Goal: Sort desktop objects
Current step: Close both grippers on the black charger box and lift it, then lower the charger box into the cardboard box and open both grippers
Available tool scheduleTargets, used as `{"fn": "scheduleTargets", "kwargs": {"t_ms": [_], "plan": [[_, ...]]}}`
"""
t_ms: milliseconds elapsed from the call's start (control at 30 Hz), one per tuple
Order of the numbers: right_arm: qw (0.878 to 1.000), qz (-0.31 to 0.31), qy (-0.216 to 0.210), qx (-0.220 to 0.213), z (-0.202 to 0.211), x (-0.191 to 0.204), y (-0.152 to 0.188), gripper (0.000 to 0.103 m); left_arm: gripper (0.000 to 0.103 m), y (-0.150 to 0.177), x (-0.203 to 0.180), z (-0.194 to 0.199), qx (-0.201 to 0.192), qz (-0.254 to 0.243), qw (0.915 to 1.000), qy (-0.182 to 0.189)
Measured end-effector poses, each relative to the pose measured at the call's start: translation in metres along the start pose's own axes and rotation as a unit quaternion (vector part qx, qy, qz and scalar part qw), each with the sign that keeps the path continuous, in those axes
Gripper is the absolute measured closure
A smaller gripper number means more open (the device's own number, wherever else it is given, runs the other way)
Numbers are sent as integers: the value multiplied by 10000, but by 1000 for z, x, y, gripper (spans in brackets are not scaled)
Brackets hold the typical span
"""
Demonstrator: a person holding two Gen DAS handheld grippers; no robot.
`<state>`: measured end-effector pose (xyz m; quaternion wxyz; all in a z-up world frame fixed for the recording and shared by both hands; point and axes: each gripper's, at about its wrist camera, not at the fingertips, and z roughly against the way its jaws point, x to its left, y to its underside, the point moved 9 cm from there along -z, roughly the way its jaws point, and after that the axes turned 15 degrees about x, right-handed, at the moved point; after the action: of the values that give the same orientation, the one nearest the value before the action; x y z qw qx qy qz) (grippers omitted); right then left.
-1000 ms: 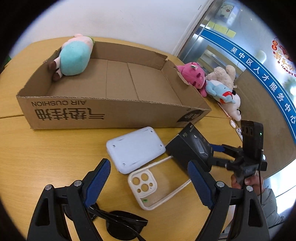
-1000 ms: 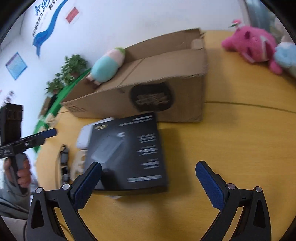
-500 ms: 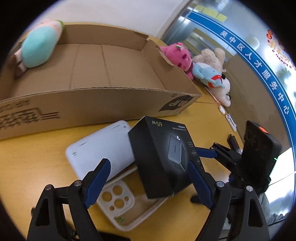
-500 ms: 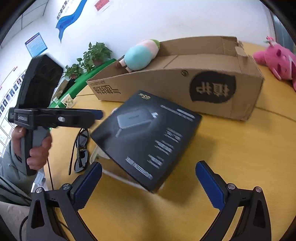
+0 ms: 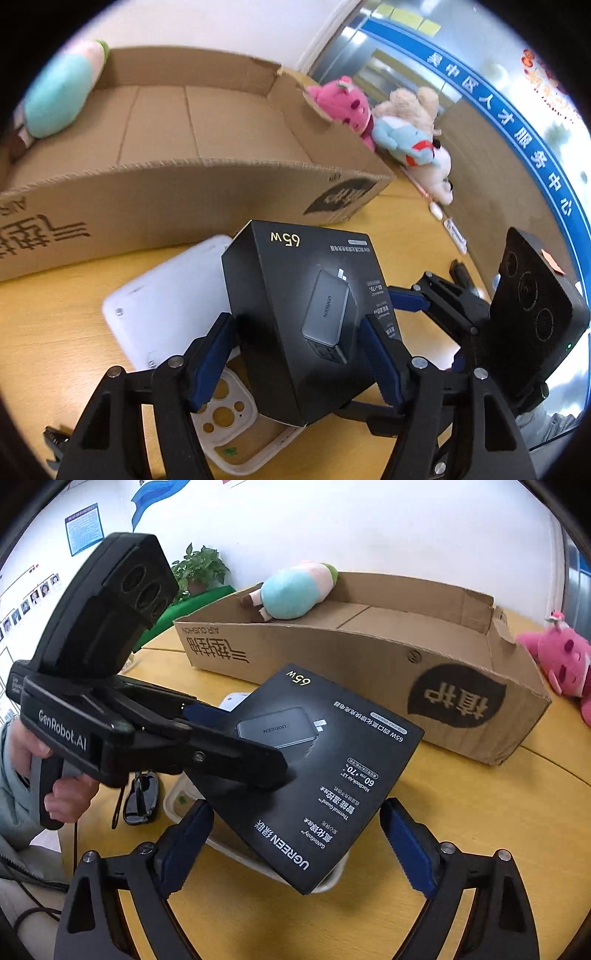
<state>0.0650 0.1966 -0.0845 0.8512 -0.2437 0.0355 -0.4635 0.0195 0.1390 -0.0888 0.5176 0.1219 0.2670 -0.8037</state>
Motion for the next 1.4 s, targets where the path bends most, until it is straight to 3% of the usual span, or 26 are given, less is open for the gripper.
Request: {"fn": "scheduleTargets", "kwargs": {"t_ms": [233, 467, 600, 700, 900, 1167, 1400], "plan": [[9962, 200, 310, -793, 56, 14, -38, 11, 34, -28, -17, 74, -952, -233, 9951, 154], [9830, 790, 842, -1425, 109, 20, -111, 12, 36, -86, -22, 147, -1664, -734, 9829, -296], [9713, 997, 1073, -1874, 141, 18, -160, 14, 40, -116, -15, 166, -1720, -802, 9810, -393], [9646, 1141, 1432, -1897, 140, 11, -191, 14, 46, -134, -5, 177, -1811, -870, 9777, -613], [9808, 625, 789, -1668, 111, -19, -215, 19, 47, -149, 20, 162, -1701, -661, 9810, -658], [9835, 334, 778, -1596, 82, -40, -237, 19, 47, -180, 43, 155, -1664, -469, 9819, -770], [9875, 6, 583, -1467, 56, -74, -287, 19, 47, -230, 76, 149, -1468, -189, 9850, -885]]}}
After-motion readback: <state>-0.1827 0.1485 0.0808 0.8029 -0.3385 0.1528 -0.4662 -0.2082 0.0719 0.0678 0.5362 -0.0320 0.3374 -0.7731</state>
